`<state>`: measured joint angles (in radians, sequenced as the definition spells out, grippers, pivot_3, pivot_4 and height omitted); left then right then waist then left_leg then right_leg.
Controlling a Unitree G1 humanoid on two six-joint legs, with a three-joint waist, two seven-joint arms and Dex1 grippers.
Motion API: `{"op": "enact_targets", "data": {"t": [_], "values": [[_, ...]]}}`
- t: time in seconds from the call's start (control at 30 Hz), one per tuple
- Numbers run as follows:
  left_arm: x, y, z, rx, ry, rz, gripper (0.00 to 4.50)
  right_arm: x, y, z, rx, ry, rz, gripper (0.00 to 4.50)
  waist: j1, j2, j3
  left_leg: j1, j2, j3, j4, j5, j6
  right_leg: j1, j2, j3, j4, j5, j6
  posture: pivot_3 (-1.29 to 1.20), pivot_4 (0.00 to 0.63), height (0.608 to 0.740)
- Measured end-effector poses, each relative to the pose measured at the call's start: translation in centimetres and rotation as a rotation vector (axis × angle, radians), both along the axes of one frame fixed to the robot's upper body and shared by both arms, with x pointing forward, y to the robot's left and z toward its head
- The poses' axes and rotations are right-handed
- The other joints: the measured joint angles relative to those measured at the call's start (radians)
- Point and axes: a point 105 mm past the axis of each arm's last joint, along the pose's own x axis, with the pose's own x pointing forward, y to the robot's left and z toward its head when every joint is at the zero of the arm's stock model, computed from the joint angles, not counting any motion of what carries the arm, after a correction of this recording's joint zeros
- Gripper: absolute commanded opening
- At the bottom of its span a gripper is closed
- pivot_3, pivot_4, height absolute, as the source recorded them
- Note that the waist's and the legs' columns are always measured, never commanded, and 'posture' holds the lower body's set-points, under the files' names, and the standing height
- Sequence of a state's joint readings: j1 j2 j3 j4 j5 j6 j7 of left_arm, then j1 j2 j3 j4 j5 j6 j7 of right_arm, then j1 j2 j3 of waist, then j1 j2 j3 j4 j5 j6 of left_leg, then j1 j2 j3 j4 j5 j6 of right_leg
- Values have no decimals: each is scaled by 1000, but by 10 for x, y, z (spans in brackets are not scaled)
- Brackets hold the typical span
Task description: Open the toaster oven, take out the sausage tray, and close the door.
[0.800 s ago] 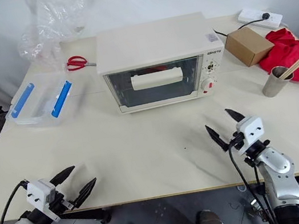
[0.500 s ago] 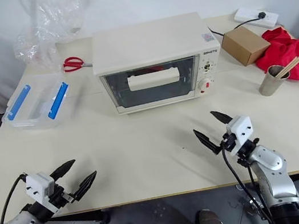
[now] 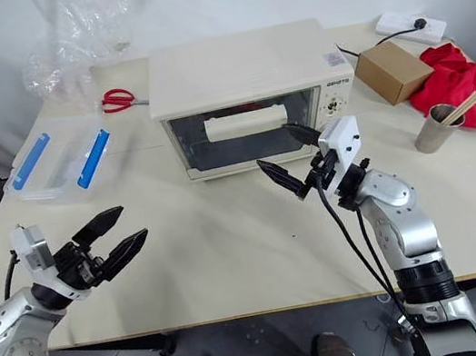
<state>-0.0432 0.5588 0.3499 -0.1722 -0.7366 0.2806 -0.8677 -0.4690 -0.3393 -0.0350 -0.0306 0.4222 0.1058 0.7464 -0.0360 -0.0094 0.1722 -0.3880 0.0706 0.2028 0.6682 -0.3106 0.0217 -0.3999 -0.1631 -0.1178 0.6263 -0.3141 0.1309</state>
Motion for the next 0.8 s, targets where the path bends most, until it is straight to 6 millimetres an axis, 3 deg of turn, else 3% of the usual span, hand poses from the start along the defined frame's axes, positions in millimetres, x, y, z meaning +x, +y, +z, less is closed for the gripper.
{"op": "enact_targets", "data": {"t": [0.23,0.57,0.8], "values": [[2,-5,-1,-19,-16,0,4461,-2,4,-2,-23,7,31,4500,1,0,0,0,0,0,0,0,0,0,0,0,0,0,0,0,150,740],[2,-8,-3,-35,-16,-9,4461,9,-16,-23,-51,104,-49,4500,4,0,0,-1,0,0,0,0,0,0,0,0,-1,0,0,0,150,740],[2,-10,-2,-36,-14,-14,4461,18,-12,-1,-5,10,-44,4500,1,0,0,-1,0,0,0,0,0,-1,0,0,0,0,0,0,150,740]]}}
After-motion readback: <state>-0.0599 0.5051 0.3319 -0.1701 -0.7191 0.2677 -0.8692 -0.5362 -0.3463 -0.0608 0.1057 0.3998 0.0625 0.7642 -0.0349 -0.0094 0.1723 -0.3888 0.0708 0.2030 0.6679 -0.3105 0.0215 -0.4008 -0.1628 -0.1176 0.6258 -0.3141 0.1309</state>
